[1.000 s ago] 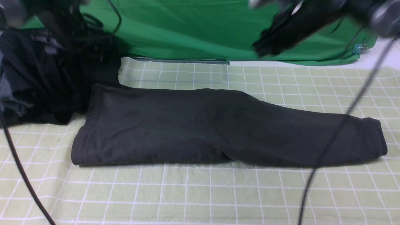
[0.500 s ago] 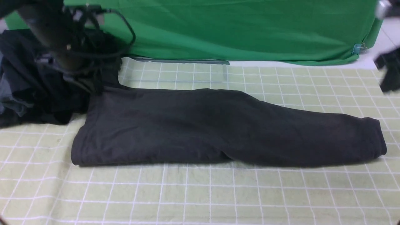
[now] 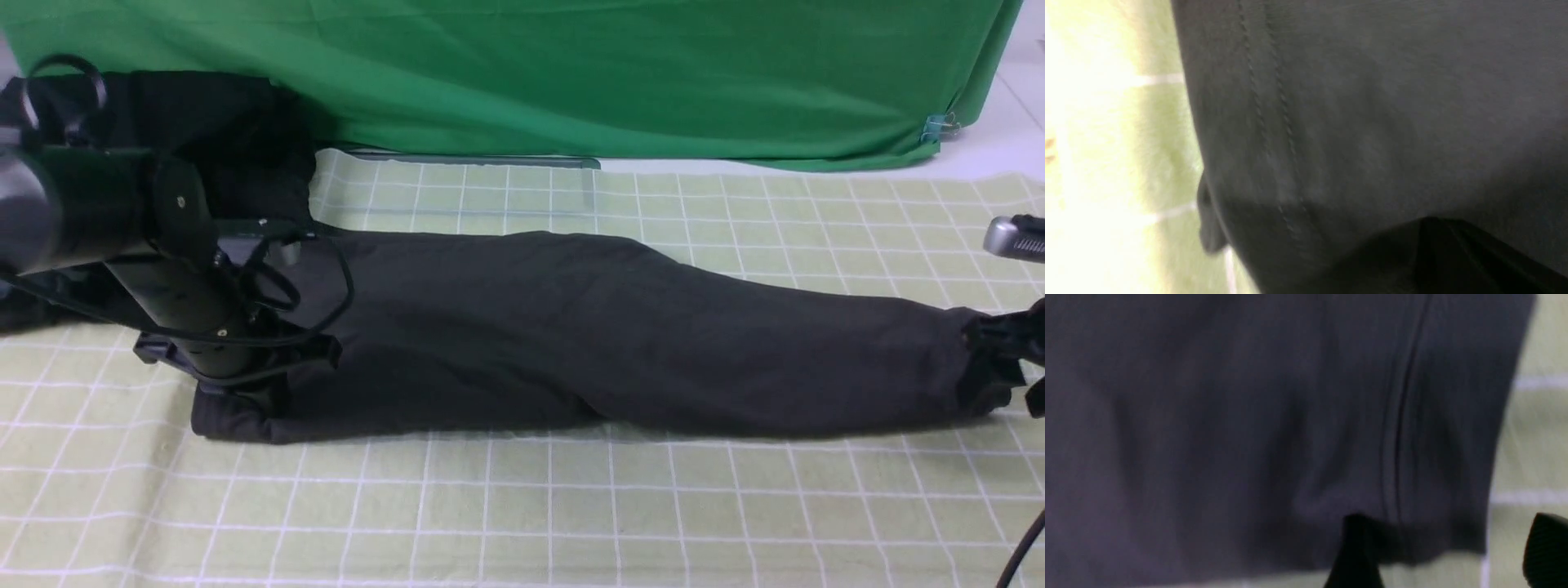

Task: Fold a long-sleeved shirt over a green coffee tablecloth.
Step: 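Pull the folded dark garment lengthwise by its ends to straighten it flat on the table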

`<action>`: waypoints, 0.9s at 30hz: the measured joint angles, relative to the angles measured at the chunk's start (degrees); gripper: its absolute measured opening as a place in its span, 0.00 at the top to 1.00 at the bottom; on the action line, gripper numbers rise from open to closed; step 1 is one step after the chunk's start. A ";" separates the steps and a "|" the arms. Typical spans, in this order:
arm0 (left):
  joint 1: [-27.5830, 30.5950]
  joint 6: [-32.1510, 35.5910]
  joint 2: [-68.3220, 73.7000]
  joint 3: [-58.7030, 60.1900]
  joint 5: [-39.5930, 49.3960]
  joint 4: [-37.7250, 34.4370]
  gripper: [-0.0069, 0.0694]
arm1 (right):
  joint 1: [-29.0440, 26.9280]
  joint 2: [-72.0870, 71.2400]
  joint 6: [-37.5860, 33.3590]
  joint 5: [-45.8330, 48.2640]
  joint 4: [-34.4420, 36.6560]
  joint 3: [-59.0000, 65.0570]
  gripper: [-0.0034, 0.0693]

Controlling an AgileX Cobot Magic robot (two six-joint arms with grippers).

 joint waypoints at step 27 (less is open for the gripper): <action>0.00 -1.53 -2.00 -0.06 2.03 1.82 0.91 | -1.04 0.82 3.91 20.27 -8.12 -9.37 0.12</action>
